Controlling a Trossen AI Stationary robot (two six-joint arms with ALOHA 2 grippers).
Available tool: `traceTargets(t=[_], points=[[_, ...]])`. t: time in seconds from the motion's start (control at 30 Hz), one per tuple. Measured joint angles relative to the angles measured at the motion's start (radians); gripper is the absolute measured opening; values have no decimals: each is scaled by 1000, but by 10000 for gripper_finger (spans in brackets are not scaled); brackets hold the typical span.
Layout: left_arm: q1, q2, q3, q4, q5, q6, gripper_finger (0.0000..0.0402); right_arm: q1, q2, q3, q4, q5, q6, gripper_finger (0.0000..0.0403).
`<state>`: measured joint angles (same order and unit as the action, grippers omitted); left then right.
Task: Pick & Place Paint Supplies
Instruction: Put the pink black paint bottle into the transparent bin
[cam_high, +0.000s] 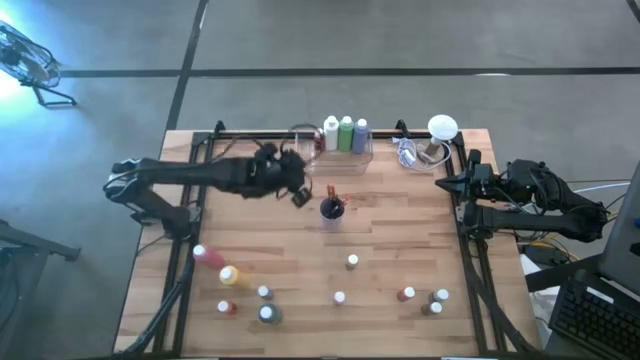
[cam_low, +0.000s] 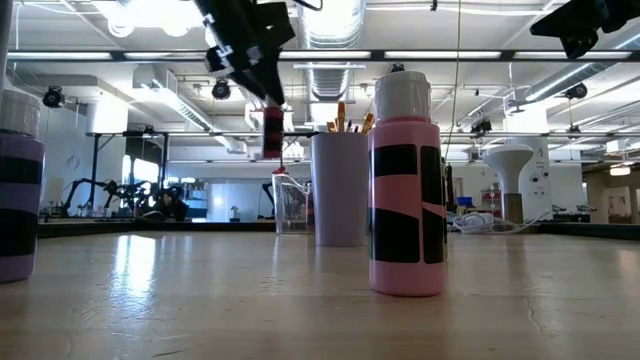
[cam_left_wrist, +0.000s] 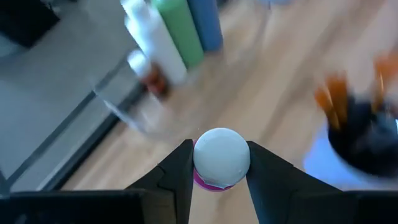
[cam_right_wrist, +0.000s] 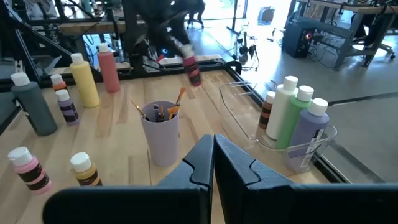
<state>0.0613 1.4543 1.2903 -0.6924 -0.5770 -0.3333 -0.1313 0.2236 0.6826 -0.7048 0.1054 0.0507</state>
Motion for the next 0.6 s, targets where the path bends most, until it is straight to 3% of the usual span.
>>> traceTargets(t=[0.27,0.6], points=[[184,2,11,206,55,82,126,0,0,0,0,0,0,8],[395,102,11,279,264,75,126,0,0,0,0,0,0,8]])
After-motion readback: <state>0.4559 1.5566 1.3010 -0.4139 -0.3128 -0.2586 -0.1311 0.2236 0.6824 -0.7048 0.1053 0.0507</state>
